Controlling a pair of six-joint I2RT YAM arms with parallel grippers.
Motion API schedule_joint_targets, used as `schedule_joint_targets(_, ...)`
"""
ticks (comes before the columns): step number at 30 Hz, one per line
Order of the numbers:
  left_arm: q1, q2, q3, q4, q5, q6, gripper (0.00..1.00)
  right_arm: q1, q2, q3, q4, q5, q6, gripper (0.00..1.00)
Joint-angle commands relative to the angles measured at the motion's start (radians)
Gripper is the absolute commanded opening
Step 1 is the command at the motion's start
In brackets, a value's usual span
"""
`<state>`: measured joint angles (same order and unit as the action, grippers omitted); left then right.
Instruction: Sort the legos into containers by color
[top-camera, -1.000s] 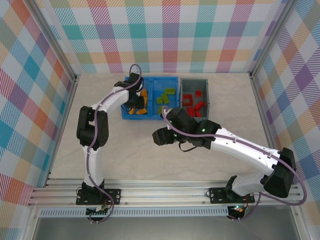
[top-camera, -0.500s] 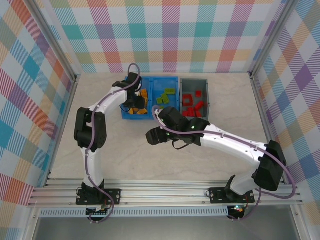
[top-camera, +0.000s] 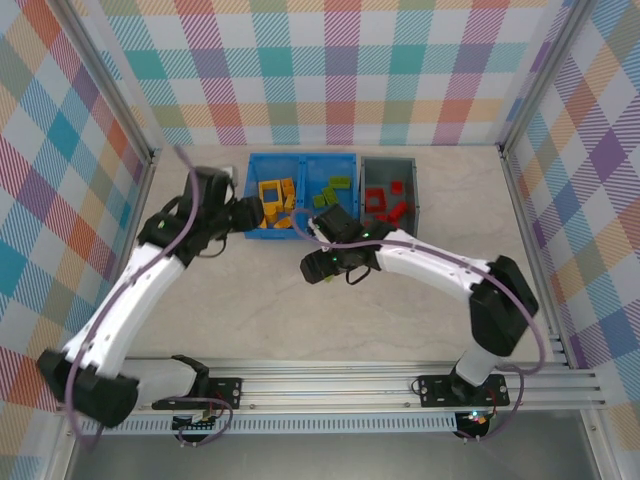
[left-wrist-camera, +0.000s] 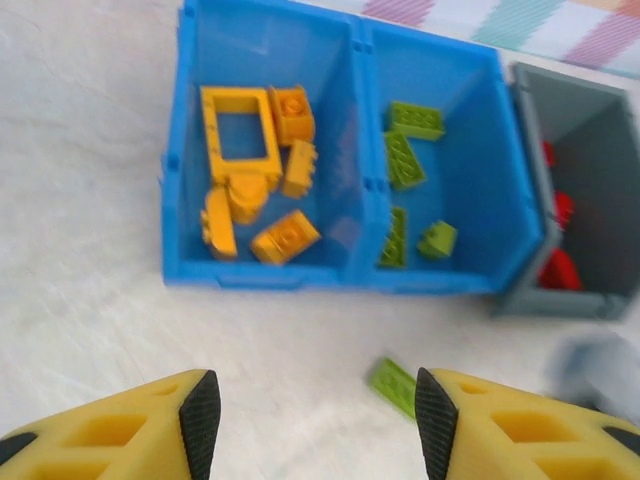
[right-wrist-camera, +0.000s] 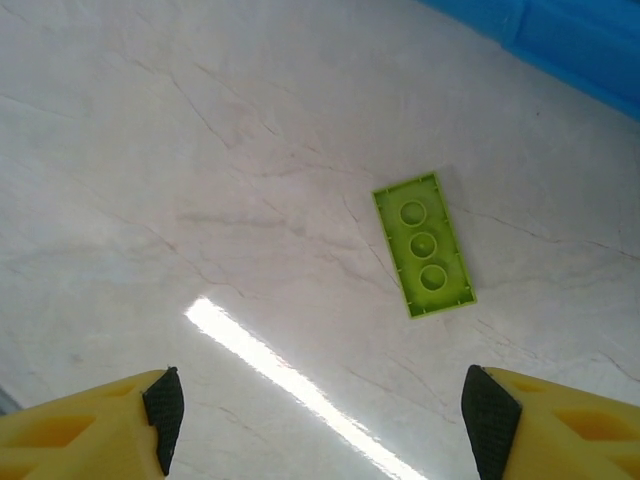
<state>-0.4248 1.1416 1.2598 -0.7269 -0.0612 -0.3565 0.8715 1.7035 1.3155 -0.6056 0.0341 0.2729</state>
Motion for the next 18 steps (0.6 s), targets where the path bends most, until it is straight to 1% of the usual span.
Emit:
schedule_joint_targets(1,-0.053,-0.159,-0.115,0.012,0.092,-0.163,0.56,-0.005,0.083,0.075,-0.098,0.01,-0.128,0.76)
schedule_joint_targets(5,-0.129,-0.363,-0.263,0.038,0.149,-0.277,0.56,-0.015,0.192,0.154,-0.15,0.04,-0.196,0.77)
schedule_joint_targets(8,-0.156,-0.445,-0.319,-0.003,0.176,-0.307,0.57,-0.031,0.268,0.233,-0.205,0.036,-0.223,0.77)
schedule_joint_targets(12,-0.157,-0.521,-0.369,-0.058,0.184,-0.325,0.57,-0.037,0.363,0.35,-0.314,0.018,-0.247,0.76)
schedule_joint_targets(15,-0.157,-0.55,-0.369,-0.089,0.175,-0.326,0.57,-0.037,0.407,0.401,-0.37,0.071,-0.247,0.75)
schedule_joint_targets(18,-0.157,-0.551,-0.364,-0.089,0.173,-0.326,0.57,-0.036,0.436,0.432,-0.396,0.08,-0.263,0.73)
